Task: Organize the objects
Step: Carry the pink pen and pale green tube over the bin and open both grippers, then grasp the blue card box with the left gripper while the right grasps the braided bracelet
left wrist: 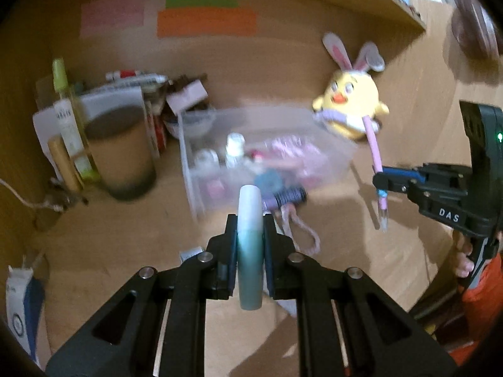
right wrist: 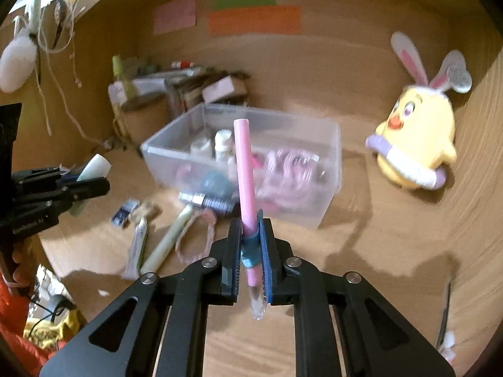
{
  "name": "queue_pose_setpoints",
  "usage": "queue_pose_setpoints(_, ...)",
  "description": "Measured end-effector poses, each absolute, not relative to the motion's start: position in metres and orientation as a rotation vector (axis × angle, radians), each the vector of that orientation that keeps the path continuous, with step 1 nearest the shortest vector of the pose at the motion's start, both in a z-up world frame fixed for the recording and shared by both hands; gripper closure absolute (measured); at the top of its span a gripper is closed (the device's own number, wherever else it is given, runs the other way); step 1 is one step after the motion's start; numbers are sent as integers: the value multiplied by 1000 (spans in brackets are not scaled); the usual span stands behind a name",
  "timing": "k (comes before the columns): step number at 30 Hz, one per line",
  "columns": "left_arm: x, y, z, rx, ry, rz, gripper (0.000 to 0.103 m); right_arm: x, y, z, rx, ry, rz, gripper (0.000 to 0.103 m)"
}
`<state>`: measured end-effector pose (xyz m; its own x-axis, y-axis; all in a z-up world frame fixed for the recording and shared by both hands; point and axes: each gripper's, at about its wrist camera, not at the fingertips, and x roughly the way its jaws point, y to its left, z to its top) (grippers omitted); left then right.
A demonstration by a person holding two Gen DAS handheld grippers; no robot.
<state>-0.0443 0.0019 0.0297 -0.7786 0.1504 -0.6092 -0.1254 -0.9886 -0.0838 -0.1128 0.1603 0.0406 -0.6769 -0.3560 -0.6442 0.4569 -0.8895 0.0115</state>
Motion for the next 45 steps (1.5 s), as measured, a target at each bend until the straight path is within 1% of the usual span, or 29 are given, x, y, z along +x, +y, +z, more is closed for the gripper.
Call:
queue_pose_setpoints(7,-71,-13,50,-937,-114,2850,89,-142,162,69,844,179,-2574,93)
queue_pose_setpoints(16,-110,-22,59,-939,-96,2886,89,-186,154,85,798,160,-2619,93)
queue_pose_setpoints(25,-163,-18,34,-1076,-108,2828,89,-220,125,51,892,348,-2605,93)
queue_pose_setpoints(30,-183,-15,20,-1158,-117,2784,89,-228,107,29,952,415,-2540,93)
queue_pose_setpoints(35,-182,-13,16,-1175,-113,2758,89,-223,98,21,975,433,-2491,92)
queue_pose_setpoints(36,-180,-13,17,-1171,-111,2757,88,-221,98,23,975,427,-2483,91)
queue_pose_setpoints(37,-177,-12,19,-1164,-107,2754,86,-219,99,24,975,422,-2479,90)
queue_pose_setpoints(38,-174,-12,21,-1158,-106,2755,83,-217,99,25,976,416,-2477,85)
queue_pose_setpoints(39,-171,-12,23,-1148,-107,2756,77,-213,101,28,977,404,-2475,80)
queue_pose_setpoints(40,-167,-12,26,-1138,-110,2757,69,-211,101,29,976,396,-2474,77)
queue_pose_setpoints(41,-163,-13,29,-1123,-114,2760,65,-207,104,32,972,383,-2472,72)
queue_pose_setpoints(42,-158,-15,32,-1109,-119,2765,56,-204,105,34,967,377,-2471,68)
queue_pose_setpoints(43,-155,-15,35,-1098,-121,2770,48,-200,106,35,961,370,-2471,65)
queue_pose_setpoints(45,-145,-19,39,-1073,-123,2788,40,-191,108,39,950,354,-2471,55)
